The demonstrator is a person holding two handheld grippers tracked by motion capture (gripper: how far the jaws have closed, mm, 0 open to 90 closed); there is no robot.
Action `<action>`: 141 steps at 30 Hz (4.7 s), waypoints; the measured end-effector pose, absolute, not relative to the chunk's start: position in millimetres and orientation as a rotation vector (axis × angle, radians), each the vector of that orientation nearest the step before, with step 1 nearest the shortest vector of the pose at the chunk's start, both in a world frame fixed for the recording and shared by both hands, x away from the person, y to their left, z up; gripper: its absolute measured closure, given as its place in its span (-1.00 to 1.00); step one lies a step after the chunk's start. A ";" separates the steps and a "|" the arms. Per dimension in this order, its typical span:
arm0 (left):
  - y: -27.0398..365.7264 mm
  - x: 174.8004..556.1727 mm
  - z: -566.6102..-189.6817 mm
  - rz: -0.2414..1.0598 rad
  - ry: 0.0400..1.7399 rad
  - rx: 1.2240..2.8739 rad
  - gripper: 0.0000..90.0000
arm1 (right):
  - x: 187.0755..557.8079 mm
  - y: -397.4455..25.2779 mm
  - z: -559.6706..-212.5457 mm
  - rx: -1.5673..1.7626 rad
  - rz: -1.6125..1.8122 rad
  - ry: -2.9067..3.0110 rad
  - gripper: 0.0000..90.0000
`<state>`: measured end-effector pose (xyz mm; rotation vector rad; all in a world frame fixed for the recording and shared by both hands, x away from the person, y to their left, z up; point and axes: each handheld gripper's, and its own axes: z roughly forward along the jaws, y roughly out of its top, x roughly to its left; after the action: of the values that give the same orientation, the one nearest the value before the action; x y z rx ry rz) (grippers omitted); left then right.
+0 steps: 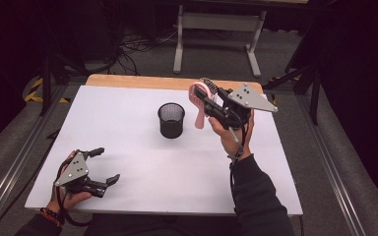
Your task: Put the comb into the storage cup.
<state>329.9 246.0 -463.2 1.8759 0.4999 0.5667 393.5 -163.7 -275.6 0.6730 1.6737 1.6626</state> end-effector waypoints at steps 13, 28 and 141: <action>244.2 329.5 -463.2 0.586 0.487 1.885 -0.94 | 406.0 -159.6 -264.8 0.669 1.672 1.649 0.41; 243.5 332.8 -462.8 0.584 0.486 1.885 -0.93 | 429.4 -141.2 -255.9 0.658 1.678 1.665 0.41; 236.6 333.6 -460.3 0.570 0.446 1.903 -0.92 | 476.0 -101.6 -361.5 0.952 1.758 1.700 0.35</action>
<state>333.6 236.6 -460.3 1.9032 0.4457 0.5704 476.0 -101.6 -361.5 0.9521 1.6999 1.7579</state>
